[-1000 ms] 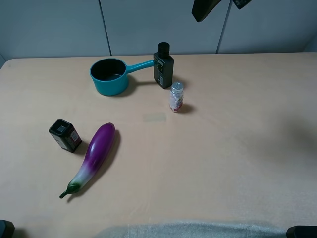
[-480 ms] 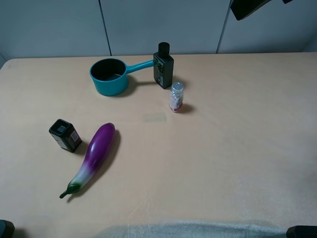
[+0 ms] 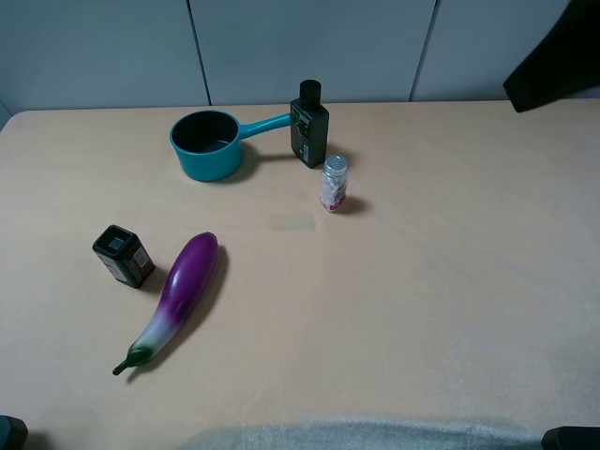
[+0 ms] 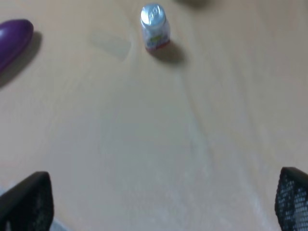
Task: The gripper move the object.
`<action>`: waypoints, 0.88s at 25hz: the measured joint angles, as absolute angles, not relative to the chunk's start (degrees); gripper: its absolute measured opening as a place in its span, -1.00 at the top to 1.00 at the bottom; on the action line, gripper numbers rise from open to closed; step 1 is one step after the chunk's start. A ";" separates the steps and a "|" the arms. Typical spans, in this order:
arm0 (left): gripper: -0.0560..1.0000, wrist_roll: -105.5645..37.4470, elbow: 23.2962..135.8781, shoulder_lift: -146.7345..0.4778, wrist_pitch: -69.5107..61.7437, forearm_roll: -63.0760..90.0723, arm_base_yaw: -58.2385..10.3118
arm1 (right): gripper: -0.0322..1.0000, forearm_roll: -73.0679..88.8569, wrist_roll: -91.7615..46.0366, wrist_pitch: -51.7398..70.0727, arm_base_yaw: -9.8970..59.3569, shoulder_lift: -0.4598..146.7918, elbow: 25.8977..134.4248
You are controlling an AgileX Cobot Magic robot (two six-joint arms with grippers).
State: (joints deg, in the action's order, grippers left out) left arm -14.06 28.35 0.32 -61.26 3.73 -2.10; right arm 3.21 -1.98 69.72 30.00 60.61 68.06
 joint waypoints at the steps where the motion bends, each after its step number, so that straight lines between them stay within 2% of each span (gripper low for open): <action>1: -0.80 -14.06 28.35 0.32 -61.26 3.73 -2.10 | -0.40 3.21 -1.92 69.72 30.00 59.53 66.80; 6: -0.80 -14.06 28.35 0.32 -61.26 3.73 -2.10 | -0.40 3.19 -1.75 69.72 28.37 52.33 60.91; 16: -0.80 -14.06 28.35 0.32 -61.26 3.73 -2.10 | -0.40 3.00 -0.53 66.18 13.72 34.41 50.57; 22: -0.80 -14.06 28.35 0.32 -61.26 3.73 -2.10 | -0.40 1.49 -0.47 65.18 8.61 24.58 43.52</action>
State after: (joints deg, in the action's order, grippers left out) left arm -14.06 28.35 0.32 -61.26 3.73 -2.10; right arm 1.49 -0.47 65.18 8.61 24.58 43.52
